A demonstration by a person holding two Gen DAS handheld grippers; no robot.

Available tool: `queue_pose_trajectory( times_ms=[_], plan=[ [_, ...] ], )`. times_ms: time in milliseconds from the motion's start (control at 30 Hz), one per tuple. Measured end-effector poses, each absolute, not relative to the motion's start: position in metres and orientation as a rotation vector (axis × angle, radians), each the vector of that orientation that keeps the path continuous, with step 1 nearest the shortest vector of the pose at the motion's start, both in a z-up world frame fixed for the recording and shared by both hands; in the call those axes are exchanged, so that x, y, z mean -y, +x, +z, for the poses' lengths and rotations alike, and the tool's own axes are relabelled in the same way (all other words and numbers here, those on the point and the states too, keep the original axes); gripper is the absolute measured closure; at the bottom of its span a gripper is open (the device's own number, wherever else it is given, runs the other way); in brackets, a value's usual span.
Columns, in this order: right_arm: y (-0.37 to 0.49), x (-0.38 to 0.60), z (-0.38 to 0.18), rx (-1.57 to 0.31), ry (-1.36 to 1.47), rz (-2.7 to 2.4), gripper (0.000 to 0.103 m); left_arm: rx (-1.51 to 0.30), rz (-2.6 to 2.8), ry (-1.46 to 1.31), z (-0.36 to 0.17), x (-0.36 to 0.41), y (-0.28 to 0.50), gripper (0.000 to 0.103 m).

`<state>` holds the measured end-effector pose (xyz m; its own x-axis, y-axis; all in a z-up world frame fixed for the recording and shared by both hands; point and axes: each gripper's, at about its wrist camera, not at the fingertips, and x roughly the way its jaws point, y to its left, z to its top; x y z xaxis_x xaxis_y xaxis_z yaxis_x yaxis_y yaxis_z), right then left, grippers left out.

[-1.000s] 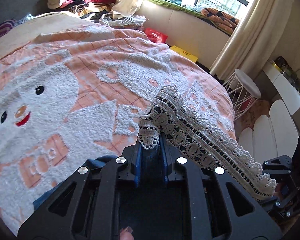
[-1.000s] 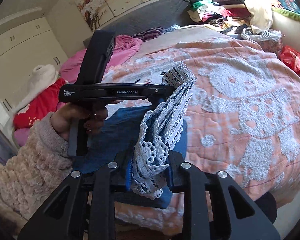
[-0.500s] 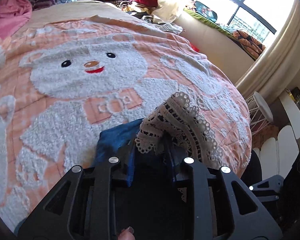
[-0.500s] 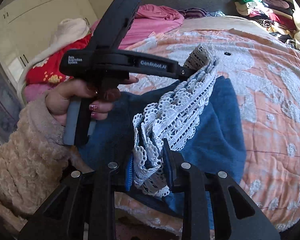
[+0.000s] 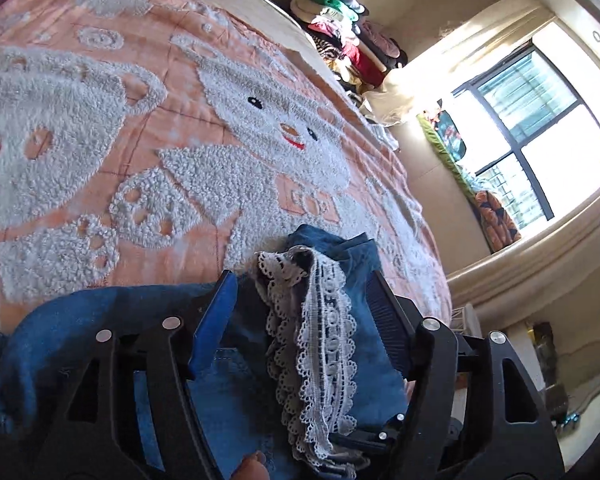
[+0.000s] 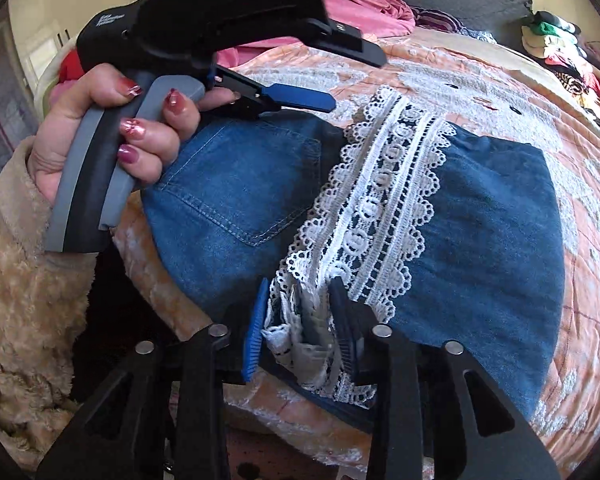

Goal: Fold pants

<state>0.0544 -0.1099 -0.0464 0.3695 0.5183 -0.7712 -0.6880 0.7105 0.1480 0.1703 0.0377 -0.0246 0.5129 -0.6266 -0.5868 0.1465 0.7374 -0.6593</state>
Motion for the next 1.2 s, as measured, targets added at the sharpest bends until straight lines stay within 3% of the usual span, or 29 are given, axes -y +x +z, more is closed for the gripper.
queue_pose_trajectory(
  times_ms=[200, 267, 333, 433, 800, 867, 900, 933, 1100, 1200],
  plan=[
    [0.052, 0.137, -0.017, -0.861, -0.073, 0.881, 0.050, -0.988, -0.461, -0.484, -0.037, -0.016, 0.185, 0.044],
    [0.061, 0.163, 0.003, -0.802, -0.020, 0.870, 0.043, -0.998, -0.467, -0.485, -0.040, -0.015, 0.189, 0.053],
    [0.079, 0.187, 0.013, -0.779, 0.020, 0.808, 0.042, -1.007, -0.476, -0.513, -0.042, -0.015, 0.194, 0.068],
    [0.127, 0.218, 0.016, -0.821, 0.053, 0.670, 0.042, -1.017, -0.467, -0.506, -0.043, -0.012, 0.197, 0.075],
    [0.248, 0.236, -0.050, -1.027, 0.179, 0.634, 0.042, -0.972, -0.466, -0.488, -0.036, -0.011, 0.187, 0.084],
    [0.252, 0.234, -0.057, -1.053, 0.222, 0.660, 0.054, -0.963, -0.472, -0.470, -0.032, -0.010, 0.188, 0.085],
    [0.250, 0.234, -0.055, -1.053, 0.248, 0.704, 0.085, -0.961, -0.472, -0.470, -0.031, -0.010, 0.188, 0.085],
    [0.246, 0.236, -0.052, -1.042, 0.277, 0.742, 0.089, -0.957, -0.471, -0.469, -0.030, -0.011, 0.189, 0.086],
    [0.231, 0.249, -0.014, -0.919, 0.280, 0.750, 0.091, -0.928, -0.454, -0.403, -0.026, -0.005, 0.195, 0.086],
    [0.238, 0.238, -0.022, -0.943, 0.128, 0.664, 0.090, -0.949, -0.416, -0.367, -0.037, 0.001, 0.199, 0.086]
  ],
)
